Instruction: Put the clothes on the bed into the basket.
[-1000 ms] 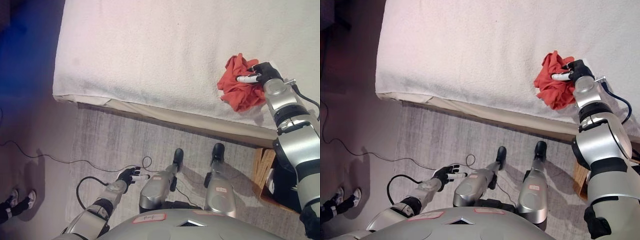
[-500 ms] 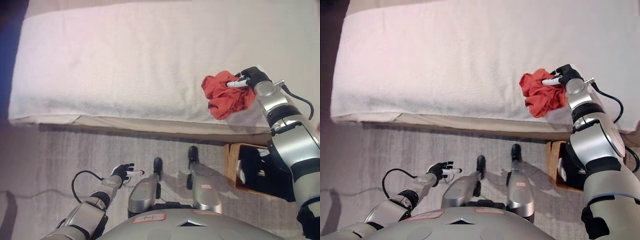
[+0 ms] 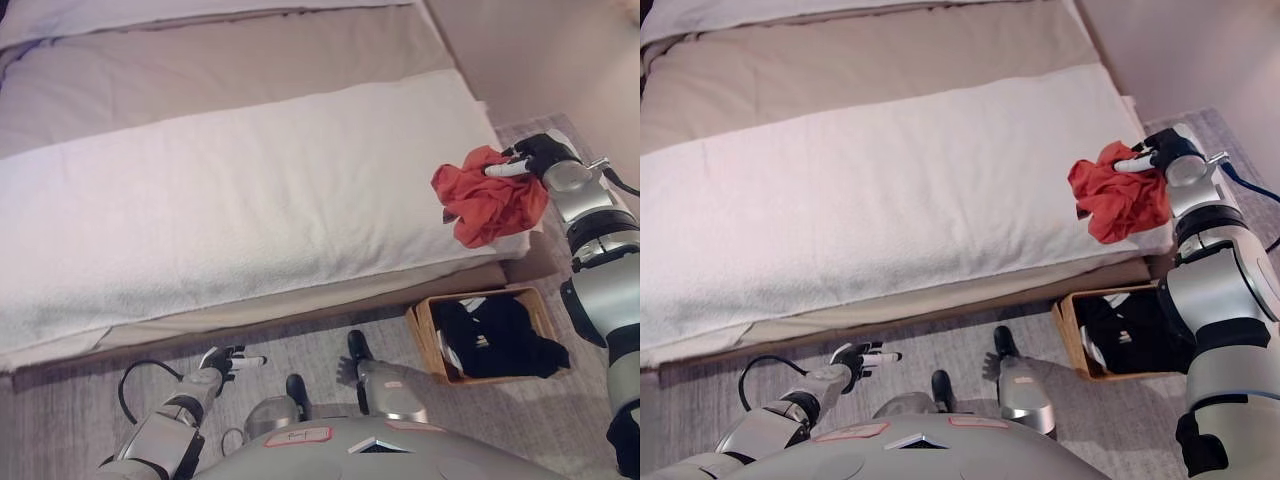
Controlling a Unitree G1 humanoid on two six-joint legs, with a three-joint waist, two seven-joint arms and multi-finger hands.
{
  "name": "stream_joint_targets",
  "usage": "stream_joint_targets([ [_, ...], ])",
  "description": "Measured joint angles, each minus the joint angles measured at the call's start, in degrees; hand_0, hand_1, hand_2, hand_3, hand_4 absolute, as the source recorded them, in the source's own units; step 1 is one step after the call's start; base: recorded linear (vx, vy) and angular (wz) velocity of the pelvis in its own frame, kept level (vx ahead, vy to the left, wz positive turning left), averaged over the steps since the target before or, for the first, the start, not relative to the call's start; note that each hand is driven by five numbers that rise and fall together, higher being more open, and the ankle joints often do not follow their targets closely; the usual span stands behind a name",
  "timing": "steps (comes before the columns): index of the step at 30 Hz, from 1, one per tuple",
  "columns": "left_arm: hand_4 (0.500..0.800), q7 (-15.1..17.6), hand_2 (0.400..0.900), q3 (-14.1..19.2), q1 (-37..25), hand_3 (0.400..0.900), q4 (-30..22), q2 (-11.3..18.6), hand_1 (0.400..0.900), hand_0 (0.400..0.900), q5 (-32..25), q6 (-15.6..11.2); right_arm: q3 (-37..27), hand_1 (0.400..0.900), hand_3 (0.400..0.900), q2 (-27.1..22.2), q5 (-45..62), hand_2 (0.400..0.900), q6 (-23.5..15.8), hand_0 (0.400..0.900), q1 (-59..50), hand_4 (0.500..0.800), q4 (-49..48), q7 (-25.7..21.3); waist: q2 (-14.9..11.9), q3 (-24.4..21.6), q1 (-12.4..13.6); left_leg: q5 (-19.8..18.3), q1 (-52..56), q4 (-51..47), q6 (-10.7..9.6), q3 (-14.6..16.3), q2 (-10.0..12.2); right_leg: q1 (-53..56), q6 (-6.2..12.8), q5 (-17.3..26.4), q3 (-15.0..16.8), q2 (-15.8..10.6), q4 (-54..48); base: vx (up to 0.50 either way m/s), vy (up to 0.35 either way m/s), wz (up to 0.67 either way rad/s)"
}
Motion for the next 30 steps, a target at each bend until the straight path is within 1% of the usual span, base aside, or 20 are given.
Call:
stream_joint_targets([
  [1,0.800,-0.1,0.900,0.0,0.1,0.900,0.0,0.1,0.900,0.900,0.0,0.1,0.0,0.400,0.400,-0.4,0.0,0.400,0.0,0.400,0.5,0.500,0.0,0.1,-0.2,-0.3,-0.3,-0.1,0.2,0.0,0.0,0.5,-0.5,0.0,0.20,0.0,0.6,0.2,0.0,-0.04,0.041,-0.36],
  [3,0.800,-0.3,0.900,0.0,0.2,0.900,0.0,0.4,0.900,0.900,0.1,0.1,0.0,0.400,0.400,-0.6,0.0,0.400,0.0,0.400,1.0,0.500,0.1,0.2,-0.5,-0.5,-0.4,-0.1,0.6,0.0,0.1,1.7,-0.6,-0.1,0.30,0.0,1.6,0.3,0.0,-0.03,0.041,-0.33],
  [4,0.800,-0.3,0.900,0.0,0.2,0.900,0.0,0.5,0.900,0.900,0.3,0.2,0.0,0.400,0.400,-0.6,0.0,0.400,0.0,0.400,1.3,0.500,0.1,0.3,-0.5,-0.6,-1.2,-0.2,0.6,0.0,0.1,2.0,-0.9,-0.3,0.21,-0.1,1.9,0.3,0.0,-0.02,0.033,-0.28],
  [5,0.800,-0.3,0.900,-0.1,0.2,0.900,0.0,0.7,0.900,0.900,0.4,0.2,-0.1,0.400,0.400,-0.7,0.0,0.400,0.0,0.400,1.6,0.500,0.1,0.3,-0.5,-0.7,-1.3,-0.2,0.6,0.0,0.1,2.2,-0.9,-0.3,0.31,-0.2,2.0,-0.2,-0.1,-0.01,0.021,-0.19],
  [6,0.800,-0.4,0.900,-0.1,0.2,0.900,-0.1,1.0,0.900,0.900,0.4,0.2,-0.1,0.400,0.400,-0.8,0.0,0.400,0.0,0.400,2.3,0.500,0.1,0.4,-0.6,-0.9,-1.3,-0.2,0.7,0.0,0.1,3.1,-1.1,-0.5,0.31,-0.2,2.2,-0.2,-0.1,-0.02,0.022,-0.17],
  [11,0.800,-0.3,0.900,0.0,0.0,0.900,-0.1,2.3,0.900,0.900,0.9,0.4,-0.2,0.400,0.400,-1.1,0.0,0.400,0.1,0.400,5.2,0.500,0.6,0.9,-0.3,-1.1,-1.7,-0.4,1.6,0.0,0.5,4.9,-1.5,-0.6,0.34,-0.2,2.6,-0.3,0.0,-0.02,0.014,-0.20],
  [14,0.800,-0.3,0.900,0.0,0.2,0.900,0.0,2.5,0.900,0.900,1.0,0.5,-0.3,0.400,0.400,-1.5,0.0,0.400,0.7,0.400,6.3,0.500,1.2,1.2,0.0,-1.3,-2.8,-0.6,1.9,0.0,0.7,5.5,-1.8,-0.5,0.79,0.1,3.1,-0.3,0.0,-0.02,0.009,-0.30],
  [17,0.800,-0.3,0.900,0.1,0.2,0.900,0.0,2.9,0.900,0.900,1.0,0.6,-1.1,0.400,0.400,-1.8,0.0,0.400,0.8,0.400,7.3,0.500,1.3,1.2,0.1,-1.4,-2.9,-0.7,2.5,0.0,0.9,7.1,-2.0,-0.6,1.03,0.3,4.7,0.0,0.0,-0.03,0.012,-0.28],
  [21,0.800,-0.4,0.900,0.1,0.0,0.900,0.0,2.9,0.900,0.900,1.0,0.6,-2.3,0.400,0.400,-2.1,-0.1,0.400,0.9,0.400,7.7,0.500,1.3,1.2,0.3,-1.5,-3.2,-1.0,3.0,0.0,1.0,9.0,-2.5,-0.9,1.15,0.3,5.7,0.0,0.0,-0.02,0.008,-0.27],
  [24,0.800,-0.4,0.900,0.1,-0.1,0.900,0.0,3.0,0.900,0.900,1.0,0.6,-2.5,0.400,0.400,-2.4,-0.1,0.400,1.1,0.400,8.6,0.500,1.4,1.3,0.5,-1.6,-3.3,-1.2,3.3,0.0,1.2,10.0,-2.8,-0.9,1.16,0.4,6.0,0.0,0.0,-0.02,0.005,-0.20],
  [27,0.800,-0.4,0.900,0.1,-0.1,0.900,0.0,3.2,0.900,0.900,1.0,0.7,-2.5,0.400,0.400,-2.5,0.0,0.400,1.2,0.400,9.1,0.500,1.4,1.3,0.6,-1.6,-4.4,-1.2,3.4,0.0,1.2,10.3,-2.9,-1.0,1.17,0.4,6.1,-0.1,0.0,-0.02,0.001,-0.19],
  [30,0.800,-0.4,0.900,0.1,-0.1,0.900,0.0,3.5,0.900,0.900,1.1,1.0,-2.6,0.400,0.400,-2.7,-0.1,0.400,1.2,0.400,9.7,0.500,1.5,1.4,0.8,-1.5,-4.5,-1.3,3.8,0.0,1.3,11.4,-3.0,-1.0,1.18,0.3,6.2,-0.1,0.0,-0.02,-0.001,-0.12],
])
